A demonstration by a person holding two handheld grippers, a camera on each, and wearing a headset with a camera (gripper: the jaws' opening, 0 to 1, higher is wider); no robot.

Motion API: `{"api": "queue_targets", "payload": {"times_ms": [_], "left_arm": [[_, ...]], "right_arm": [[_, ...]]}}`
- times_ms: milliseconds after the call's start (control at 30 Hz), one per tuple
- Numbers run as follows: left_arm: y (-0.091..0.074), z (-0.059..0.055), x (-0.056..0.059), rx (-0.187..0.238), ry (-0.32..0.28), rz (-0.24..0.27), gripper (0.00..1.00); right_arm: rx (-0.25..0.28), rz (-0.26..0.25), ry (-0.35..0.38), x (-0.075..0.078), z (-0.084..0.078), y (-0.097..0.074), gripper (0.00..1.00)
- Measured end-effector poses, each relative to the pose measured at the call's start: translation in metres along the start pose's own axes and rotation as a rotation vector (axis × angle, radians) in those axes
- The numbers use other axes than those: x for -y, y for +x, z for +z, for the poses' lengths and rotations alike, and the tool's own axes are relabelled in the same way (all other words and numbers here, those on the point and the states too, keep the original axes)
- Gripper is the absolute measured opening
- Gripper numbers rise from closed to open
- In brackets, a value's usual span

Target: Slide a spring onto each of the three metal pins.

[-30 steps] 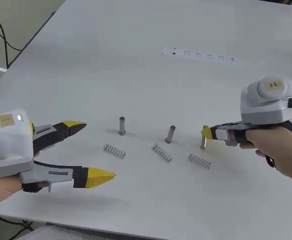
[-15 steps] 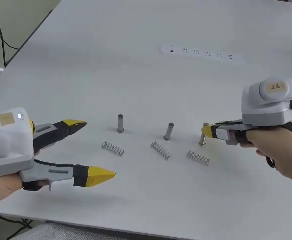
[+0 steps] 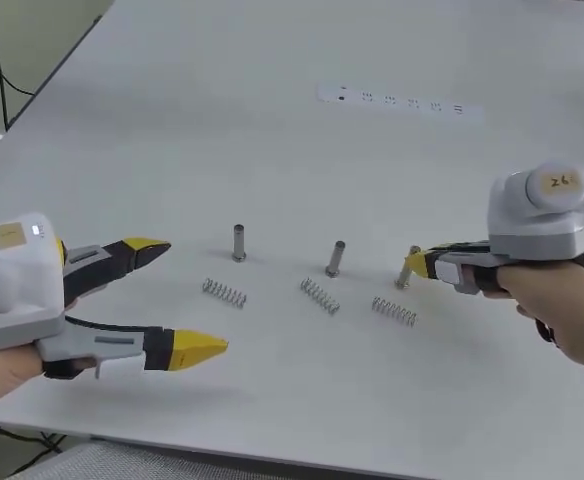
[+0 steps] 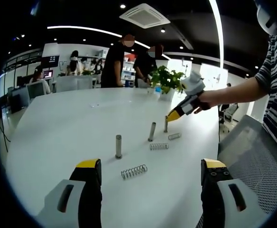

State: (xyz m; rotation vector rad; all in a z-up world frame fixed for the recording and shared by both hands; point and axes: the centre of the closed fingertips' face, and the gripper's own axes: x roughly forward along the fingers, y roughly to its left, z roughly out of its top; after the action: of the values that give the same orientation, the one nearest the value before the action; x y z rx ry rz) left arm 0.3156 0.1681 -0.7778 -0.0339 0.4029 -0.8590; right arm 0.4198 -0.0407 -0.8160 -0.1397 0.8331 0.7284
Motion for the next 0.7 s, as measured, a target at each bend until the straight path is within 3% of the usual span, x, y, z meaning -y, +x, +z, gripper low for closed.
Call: {"api": "queue_targets", "payload": {"times_ms": [333,700], "left_arm": [[-0.0011,0.0011,-0.0007,0.005,-0.001,0.002,0.86],[-0.0024,0.0007,0.0011,0.007,-0.003,0.0,0.86]], "right_arm": [[-0.007,-0.019,-0.046,-0.003,-0.0044,-0.0033,0.11],[-0.005,-0.013,-0.036,-0.0055,-0.0062,-0.0048,0.13]]}}
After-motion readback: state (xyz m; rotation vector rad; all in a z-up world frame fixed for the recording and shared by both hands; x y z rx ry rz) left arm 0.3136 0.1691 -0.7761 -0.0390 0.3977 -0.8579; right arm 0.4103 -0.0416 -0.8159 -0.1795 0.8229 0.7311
